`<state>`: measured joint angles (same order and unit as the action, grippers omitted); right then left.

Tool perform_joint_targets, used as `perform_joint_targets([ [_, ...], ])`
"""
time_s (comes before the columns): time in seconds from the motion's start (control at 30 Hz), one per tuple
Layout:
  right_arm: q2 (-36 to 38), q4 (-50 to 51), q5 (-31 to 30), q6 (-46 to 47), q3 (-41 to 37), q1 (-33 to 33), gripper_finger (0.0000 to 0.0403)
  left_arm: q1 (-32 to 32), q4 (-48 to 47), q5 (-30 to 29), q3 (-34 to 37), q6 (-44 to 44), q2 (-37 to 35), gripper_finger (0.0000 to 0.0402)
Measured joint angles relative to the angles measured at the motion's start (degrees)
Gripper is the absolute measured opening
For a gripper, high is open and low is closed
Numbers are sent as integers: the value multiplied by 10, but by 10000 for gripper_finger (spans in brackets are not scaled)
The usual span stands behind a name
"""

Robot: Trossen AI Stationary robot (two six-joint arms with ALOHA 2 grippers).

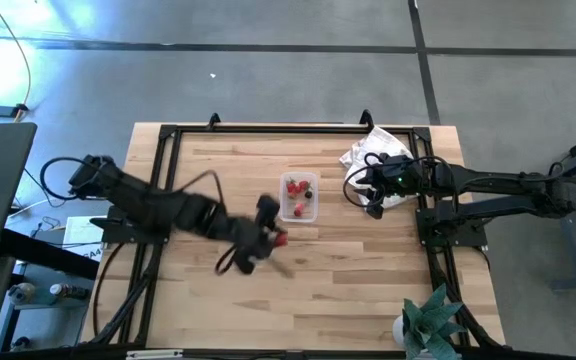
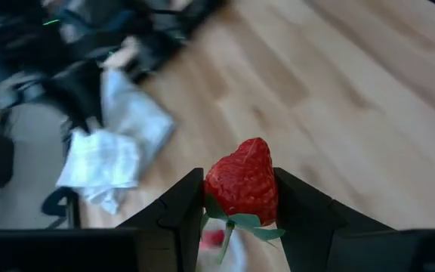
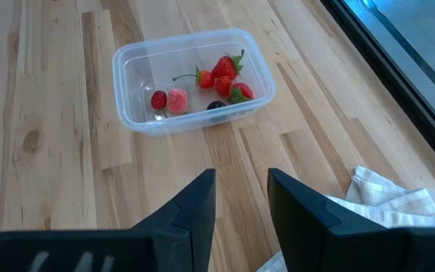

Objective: Pick and placing Produce into tupperware
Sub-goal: Put the strawberry into the transparent container

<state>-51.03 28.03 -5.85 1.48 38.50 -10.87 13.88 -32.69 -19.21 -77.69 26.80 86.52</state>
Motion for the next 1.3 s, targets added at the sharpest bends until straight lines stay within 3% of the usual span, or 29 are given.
perform_joint_targets([
  [0.27, 0, 0, 0, 0, 0, 0, 112, -171, 128, 99, -8, -37, 9, 131],
  [0.4, 0, 0, 0, 0, 0, 0, 112, -224, 168, 123, -10, -45, 29, 131],
  [0.7, 0, 0, 0, 0, 0, 0, 112, -262, 143, 158, -9, -21, 118, 131],
  [1.03, 0, 1, 0, 0, 0, 0, 112, -321, -2, 179, -136, 57, 275, 131],
  [1.3, 0, 1, 0, 0, 0, 0, 112, -343, -72, 212, -155, 81, 333, 131],
])
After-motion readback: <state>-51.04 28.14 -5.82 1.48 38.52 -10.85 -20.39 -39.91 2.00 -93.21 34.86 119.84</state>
